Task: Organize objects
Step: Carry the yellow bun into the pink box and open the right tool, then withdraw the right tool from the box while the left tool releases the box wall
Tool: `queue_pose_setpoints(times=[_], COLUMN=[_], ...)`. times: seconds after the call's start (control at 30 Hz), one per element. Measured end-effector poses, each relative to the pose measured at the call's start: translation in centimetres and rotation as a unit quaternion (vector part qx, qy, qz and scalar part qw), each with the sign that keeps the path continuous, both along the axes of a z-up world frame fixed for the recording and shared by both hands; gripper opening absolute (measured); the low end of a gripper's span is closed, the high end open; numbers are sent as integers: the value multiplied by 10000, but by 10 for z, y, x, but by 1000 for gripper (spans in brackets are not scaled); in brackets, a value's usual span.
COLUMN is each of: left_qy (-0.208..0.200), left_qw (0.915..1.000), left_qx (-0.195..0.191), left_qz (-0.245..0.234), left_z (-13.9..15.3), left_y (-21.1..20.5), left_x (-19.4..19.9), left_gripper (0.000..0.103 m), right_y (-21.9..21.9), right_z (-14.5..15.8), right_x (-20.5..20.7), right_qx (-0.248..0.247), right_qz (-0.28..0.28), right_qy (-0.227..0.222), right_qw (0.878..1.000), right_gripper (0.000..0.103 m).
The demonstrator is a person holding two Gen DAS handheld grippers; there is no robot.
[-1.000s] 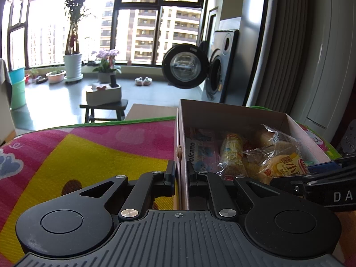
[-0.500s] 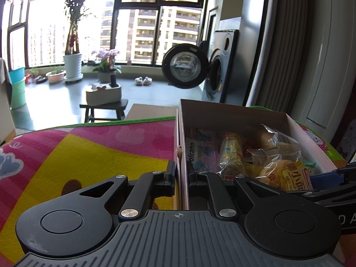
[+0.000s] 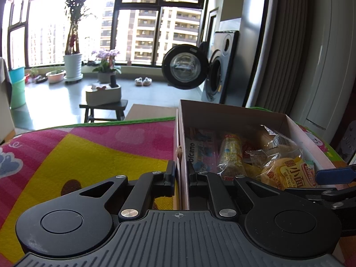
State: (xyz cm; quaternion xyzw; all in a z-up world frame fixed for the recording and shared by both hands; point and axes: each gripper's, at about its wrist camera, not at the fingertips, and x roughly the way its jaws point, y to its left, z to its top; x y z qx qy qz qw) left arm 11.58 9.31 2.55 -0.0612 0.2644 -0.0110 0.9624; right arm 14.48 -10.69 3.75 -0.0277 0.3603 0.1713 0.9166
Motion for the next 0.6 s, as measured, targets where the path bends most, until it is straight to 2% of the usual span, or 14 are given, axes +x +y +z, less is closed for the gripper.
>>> queue_pose_setpoints(times=[0.1,0.2,0.27,0.33,0.4,0.47,0.6], left_qy=[8,10,13,20,68,129,317], left_qw=[10000,10000,10000,10000,9999,9995,9984], left_qx=[29,12,23,62,108,246,470], left_qz=[3,3,6,24,79,154,-51], left_z=[0,0,0,0,0,2,8], left_y=[0,1,1,0,-3,-9,-32], left_x=[1,1,0,1,2,7,29], left_gripper=[11,11,11,11,11,11,11], right_y=[-11,-33,-48,-59,-63,-62,-67], right_z=[18,33,34,25,6,-10,-25], right_x=[-18,-38,-47,-52,-55,-55,-37], right_qx=[4,-28,-96,-173,-466,-736,-422], right_qz=[59,68,68,162,331,510,376], right_qy=[-474,-831,-885,-741,-654,-683,-621], right_qw=[9989,9965,9960,9970,9962,9936,9965], right_gripper=[78,88,91,91,85,59,57])
